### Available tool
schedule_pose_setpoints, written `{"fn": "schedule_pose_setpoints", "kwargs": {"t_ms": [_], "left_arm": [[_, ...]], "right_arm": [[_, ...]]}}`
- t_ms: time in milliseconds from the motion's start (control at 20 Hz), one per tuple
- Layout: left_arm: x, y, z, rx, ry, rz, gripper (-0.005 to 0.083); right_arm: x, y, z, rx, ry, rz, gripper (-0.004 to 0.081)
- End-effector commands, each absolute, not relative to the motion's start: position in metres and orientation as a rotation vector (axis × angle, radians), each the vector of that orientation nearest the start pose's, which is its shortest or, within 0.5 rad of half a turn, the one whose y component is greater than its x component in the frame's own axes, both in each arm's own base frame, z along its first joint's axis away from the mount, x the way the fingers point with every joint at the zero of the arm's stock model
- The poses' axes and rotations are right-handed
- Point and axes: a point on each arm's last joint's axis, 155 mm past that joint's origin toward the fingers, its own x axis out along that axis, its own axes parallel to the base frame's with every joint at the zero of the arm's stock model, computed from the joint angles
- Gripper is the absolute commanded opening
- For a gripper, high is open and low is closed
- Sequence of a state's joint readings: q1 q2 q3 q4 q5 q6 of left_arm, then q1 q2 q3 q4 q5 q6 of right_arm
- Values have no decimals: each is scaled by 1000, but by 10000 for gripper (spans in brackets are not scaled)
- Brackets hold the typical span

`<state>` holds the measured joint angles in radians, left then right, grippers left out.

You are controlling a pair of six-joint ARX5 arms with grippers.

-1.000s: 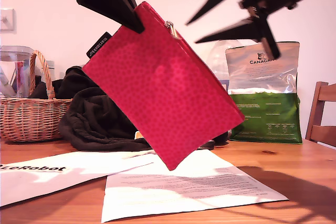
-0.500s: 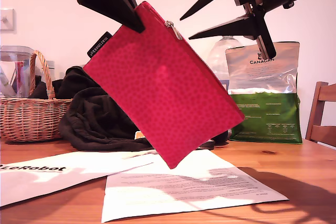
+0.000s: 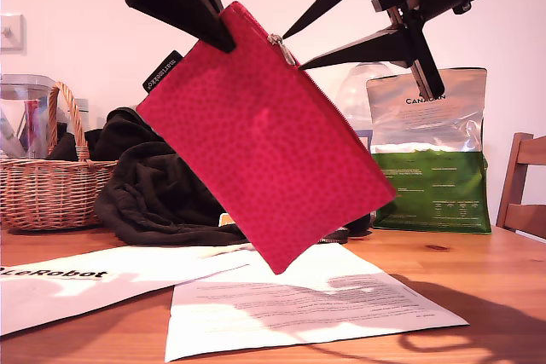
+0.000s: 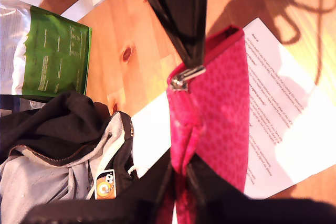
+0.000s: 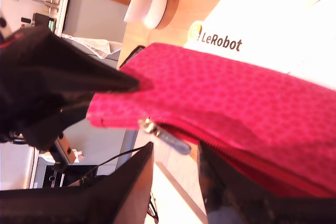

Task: Close the zipper in the zip bag in front of you

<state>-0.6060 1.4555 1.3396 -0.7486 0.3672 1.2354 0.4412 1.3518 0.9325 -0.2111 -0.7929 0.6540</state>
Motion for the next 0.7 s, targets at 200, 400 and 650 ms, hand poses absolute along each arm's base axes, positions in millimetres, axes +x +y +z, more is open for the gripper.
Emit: {"fn": "schedule_pose_setpoints", "kwargs": {"t_ms": [200,400,650], "left_arm": [[289,-286,218,1142,182,-1360,-21],[286,-288,219,1126,178,-1373,-21],[289,-284,217,1137,195,-1356,-21]], "right_arm": [[275,281,201,645,1023,938,224],[269,287,202,638,1028,959,224],[265,286,209,662,1042,1004,224]]}}
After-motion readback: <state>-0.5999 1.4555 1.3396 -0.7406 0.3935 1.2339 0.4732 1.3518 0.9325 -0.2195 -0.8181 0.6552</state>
